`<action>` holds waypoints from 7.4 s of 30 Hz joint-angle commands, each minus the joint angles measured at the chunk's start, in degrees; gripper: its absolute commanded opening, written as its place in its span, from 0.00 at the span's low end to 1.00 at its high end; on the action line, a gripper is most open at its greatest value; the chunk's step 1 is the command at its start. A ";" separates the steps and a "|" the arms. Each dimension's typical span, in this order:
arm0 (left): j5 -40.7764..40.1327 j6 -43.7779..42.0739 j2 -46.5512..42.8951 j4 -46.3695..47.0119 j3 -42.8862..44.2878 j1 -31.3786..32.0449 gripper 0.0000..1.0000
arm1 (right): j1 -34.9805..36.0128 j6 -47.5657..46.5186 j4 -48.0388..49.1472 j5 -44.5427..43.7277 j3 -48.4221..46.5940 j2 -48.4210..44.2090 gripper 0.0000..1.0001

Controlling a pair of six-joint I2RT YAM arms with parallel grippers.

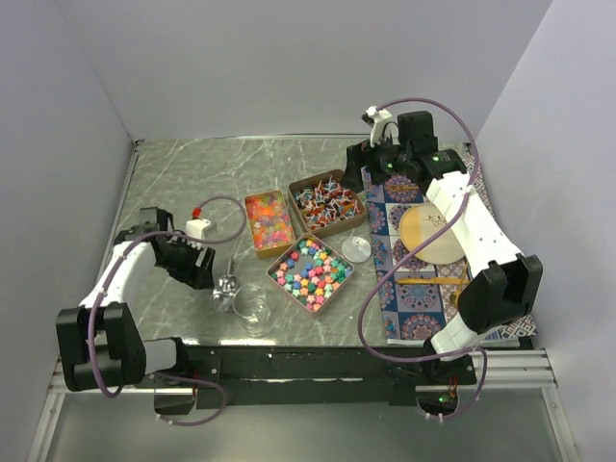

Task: Pack the candies
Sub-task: Adjust the spatula at the center of the board, then pick up the spatula from the center of the board.

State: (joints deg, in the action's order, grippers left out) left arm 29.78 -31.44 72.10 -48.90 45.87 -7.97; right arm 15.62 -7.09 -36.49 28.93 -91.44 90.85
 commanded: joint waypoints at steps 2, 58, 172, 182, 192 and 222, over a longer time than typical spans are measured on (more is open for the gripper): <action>-6.83 5.15 0.59 4.59 -1.57 5.67 0.72 | 0.29 -0.29 2.56 -1.24 -0.14 -1.55 1.00; -0.08 -17.33 4.60 -3.19 21.67 11.66 0.01 | 7.75 -42.47 -14.06 13.87 -10.34 3.28 0.93; 24.71 -16.90 24.14 -29.58 41.85 13.50 0.03 | 21.03 -38.35 -10.61 23.01 -18.59 14.79 0.71; 25.15 -14.17 24.14 -28.61 41.76 14.47 0.04 | 23.14 -37.65 -10.62 22.92 -16.41 15.94 0.64; 28.84 -12.07 24.67 -27.83 41.94 15.35 0.04 | 24.64 -35.45 -8.95 21.79 -16.31 16.90 0.58; 21.30 0.92 22.13 -14.15 38.43 15.96 0.11 | 26.22 -35.36 -11.41 19.94 -18.25 19.89 0.00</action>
State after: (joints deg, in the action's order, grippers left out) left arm 52.36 -40.21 97.21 -71.59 84.84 7.14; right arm 40.36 -43.88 -48.77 49.19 -107.59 109.80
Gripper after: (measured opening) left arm 0.165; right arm 0.140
